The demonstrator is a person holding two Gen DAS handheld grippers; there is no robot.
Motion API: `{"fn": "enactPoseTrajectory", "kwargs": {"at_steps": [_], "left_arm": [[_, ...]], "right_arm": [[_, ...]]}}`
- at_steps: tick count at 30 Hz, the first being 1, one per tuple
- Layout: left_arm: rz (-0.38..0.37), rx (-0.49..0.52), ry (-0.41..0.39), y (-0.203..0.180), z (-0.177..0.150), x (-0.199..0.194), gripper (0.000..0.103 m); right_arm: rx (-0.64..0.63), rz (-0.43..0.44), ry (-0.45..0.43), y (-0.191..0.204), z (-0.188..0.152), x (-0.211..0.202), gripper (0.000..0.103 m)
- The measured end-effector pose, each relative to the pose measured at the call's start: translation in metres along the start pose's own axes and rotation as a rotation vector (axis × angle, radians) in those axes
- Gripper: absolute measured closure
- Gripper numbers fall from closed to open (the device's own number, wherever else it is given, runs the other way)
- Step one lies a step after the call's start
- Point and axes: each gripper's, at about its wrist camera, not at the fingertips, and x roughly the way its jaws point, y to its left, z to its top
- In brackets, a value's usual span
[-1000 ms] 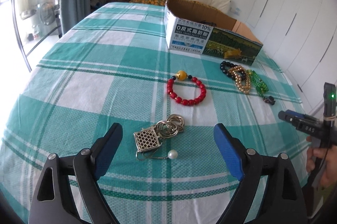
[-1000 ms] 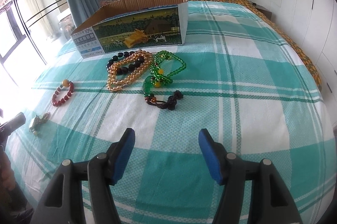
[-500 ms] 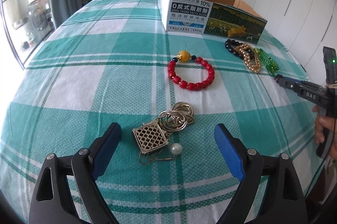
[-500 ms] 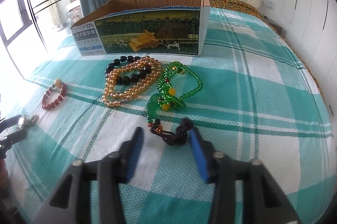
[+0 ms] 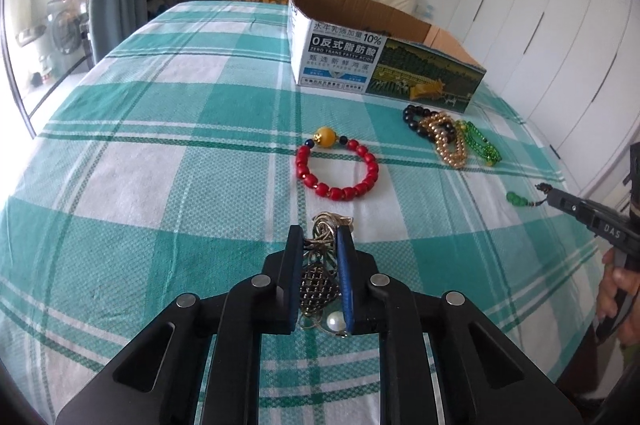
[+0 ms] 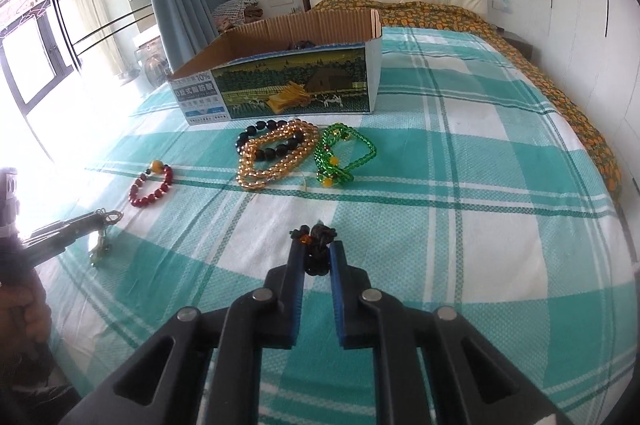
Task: Organize jewelry
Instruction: 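Carry the charm and dark strand over the box and open both tools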
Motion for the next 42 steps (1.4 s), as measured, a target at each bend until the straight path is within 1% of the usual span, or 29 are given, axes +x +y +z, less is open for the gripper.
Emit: {"fn": "enactPoseTrajectory", "kwargs": {"at_steps": [6, 14, 20, 25, 27, 30, 33, 37, 42], "left_arm": [[-0.050, -0.031, -0.065, -0.015, 0.016, -0.033, 0.088], [-0.122, -0.026, -0.133, -0.039, 0.059, -0.067, 0.088], [-0.167, -0.024, -0.171, -0.048, 0.105, -0.079, 0.088], [-0.196, -0.019, -0.199, -0.057, 0.152, -0.078, 0.088], [-0.193, -0.001, -0.209, -0.062, 0.171, -0.073, 0.088], [-0.193, 0.008, -0.208, -0.067, 0.199, -0.057, 0.088], [-0.183, 0.004, -0.181, -0.068, 0.222, -0.031, 0.088], [-0.168, 0.006, -0.132, -0.070, 0.242, 0.010, 0.088], [-0.151, 0.017, -0.077, -0.079, 0.254, 0.059, 0.088]], "right_arm": [[-0.017, 0.042, -0.042, 0.010, 0.009, -0.032, 0.090], [-0.010, 0.106, -0.090, 0.022, 0.029, -0.056, 0.090], [-0.018, 0.159, -0.127, 0.031, 0.060, -0.065, 0.090], [-0.020, 0.197, -0.150, 0.031, 0.102, -0.063, 0.090], [-0.017, 0.215, -0.159, 0.029, 0.123, -0.059, 0.090], [-0.018, 0.216, -0.158, 0.028, 0.154, -0.047, 0.090], [-0.044, 0.180, -0.160, 0.028, 0.184, -0.025, 0.090], [-0.065, 0.138, -0.148, 0.025, 0.216, 0.010, 0.090], [-0.070, 0.098, -0.087, 0.015, 0.240, 0.059, 0.090]]}}
